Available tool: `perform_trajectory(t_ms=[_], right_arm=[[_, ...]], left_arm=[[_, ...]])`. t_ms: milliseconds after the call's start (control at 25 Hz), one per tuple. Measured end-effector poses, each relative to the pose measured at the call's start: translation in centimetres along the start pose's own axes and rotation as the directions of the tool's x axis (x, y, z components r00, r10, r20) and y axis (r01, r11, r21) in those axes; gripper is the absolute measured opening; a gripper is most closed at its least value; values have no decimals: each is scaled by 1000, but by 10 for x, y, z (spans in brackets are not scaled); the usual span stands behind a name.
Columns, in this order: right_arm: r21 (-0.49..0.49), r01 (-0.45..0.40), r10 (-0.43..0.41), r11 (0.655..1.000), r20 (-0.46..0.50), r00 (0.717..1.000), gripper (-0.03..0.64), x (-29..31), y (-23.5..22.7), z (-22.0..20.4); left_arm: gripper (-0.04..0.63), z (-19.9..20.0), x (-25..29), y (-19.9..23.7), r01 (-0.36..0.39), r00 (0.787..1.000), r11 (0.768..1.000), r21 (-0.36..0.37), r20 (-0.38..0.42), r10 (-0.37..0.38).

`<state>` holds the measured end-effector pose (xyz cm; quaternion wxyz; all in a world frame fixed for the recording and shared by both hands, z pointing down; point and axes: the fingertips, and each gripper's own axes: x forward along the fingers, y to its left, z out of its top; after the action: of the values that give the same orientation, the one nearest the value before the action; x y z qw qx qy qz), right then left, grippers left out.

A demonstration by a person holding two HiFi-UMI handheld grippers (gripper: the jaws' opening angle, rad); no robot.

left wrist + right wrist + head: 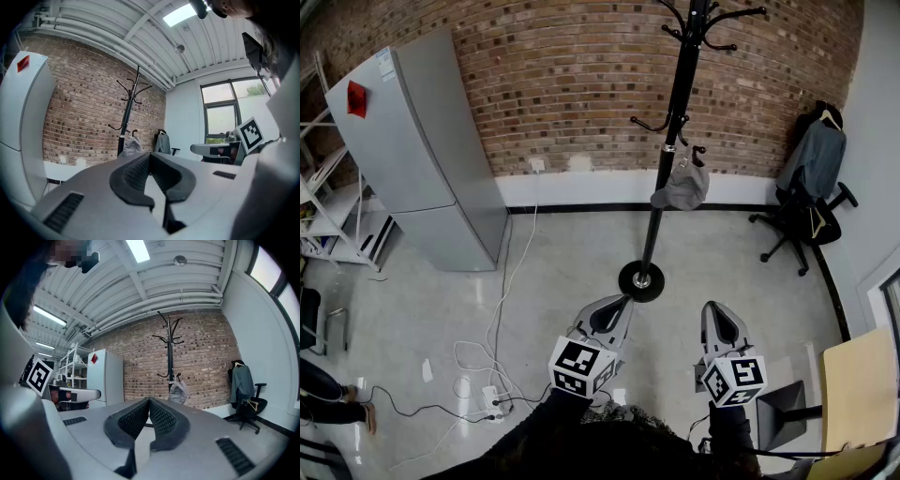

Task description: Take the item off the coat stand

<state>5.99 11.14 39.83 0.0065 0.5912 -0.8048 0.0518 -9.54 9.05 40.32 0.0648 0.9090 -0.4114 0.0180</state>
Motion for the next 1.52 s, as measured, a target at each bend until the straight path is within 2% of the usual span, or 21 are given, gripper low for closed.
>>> perform_trajectory(t_ms=[360, 680, 1040, 1520], right_arm=[[14, 21, -21, 1000, -16, 1000, 9, 17, 19, -15], [22, 42, -42, 999, -23, 999, 9, 30, 9, -21], [20, 33, -33, 999, -23, 999, 9, 68, -34, -18], [13, -31, 32, 999, -26, 999, 9, 152, -102, -5]], left_arm=[[8, -11, -4, 38, 0, 1000, 1000, -14, -13, -1], [8, -18, 13, 44, 20, 999, 1000, -23, -24, -21], [8, -17, 64, 52, 20, 999, 1000, -18, -33, -20], [8, -7, 158, 77, -31, 999, 999, -25, -35, 30]])
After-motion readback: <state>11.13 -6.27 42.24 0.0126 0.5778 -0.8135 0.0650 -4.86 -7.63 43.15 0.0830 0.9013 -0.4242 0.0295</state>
